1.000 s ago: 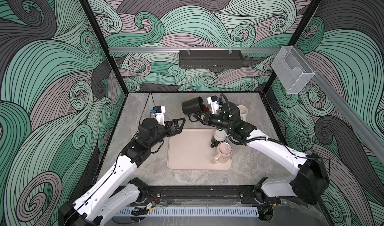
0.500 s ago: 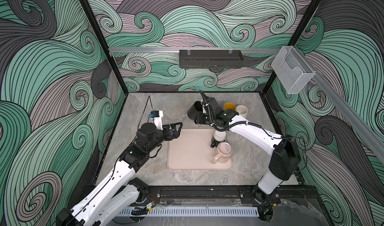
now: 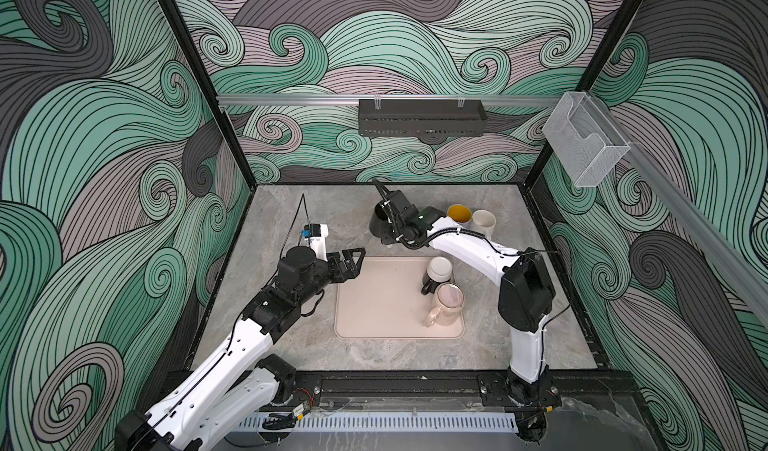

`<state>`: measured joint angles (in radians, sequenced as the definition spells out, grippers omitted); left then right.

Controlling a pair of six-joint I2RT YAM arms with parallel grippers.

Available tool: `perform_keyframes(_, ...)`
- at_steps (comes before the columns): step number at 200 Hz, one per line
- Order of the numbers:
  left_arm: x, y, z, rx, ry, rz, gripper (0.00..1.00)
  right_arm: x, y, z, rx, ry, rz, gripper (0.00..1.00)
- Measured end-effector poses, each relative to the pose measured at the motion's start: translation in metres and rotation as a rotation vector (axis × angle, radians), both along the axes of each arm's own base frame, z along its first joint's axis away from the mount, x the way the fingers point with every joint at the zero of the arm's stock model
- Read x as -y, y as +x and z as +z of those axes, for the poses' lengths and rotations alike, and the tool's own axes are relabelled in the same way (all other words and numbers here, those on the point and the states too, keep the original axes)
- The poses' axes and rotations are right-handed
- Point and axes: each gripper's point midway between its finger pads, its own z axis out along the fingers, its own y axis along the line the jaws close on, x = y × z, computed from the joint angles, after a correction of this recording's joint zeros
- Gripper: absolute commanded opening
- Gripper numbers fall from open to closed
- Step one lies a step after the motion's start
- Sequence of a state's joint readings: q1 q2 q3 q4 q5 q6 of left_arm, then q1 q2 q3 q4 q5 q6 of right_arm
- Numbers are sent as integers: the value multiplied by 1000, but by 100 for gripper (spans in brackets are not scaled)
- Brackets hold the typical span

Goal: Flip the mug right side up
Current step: 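Carry the black mug beyond the tray and lower it upright by the red-lined mug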

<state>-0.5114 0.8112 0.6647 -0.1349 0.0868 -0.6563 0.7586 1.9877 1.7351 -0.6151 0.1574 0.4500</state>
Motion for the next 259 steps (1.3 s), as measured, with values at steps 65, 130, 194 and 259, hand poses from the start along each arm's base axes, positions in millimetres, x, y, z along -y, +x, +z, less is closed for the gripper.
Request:
perform_keyframes(65,3,2,-8,-23,14,-12,97,-4,17,-20,1,-86,-8,0)
perform_keyframes(130,4,1,-10,-22,28,-21,97,-6,26,-53,-29,-148,-10,0)
perform_keyframes(194,4,2,-11,-24,30,-22,98,-1,27,-67,-52,-179,-7,0)
perform_keyframes(259,7,2,-14,-34,30,-34,98,4,36,-78,-64,-187,-25,0)
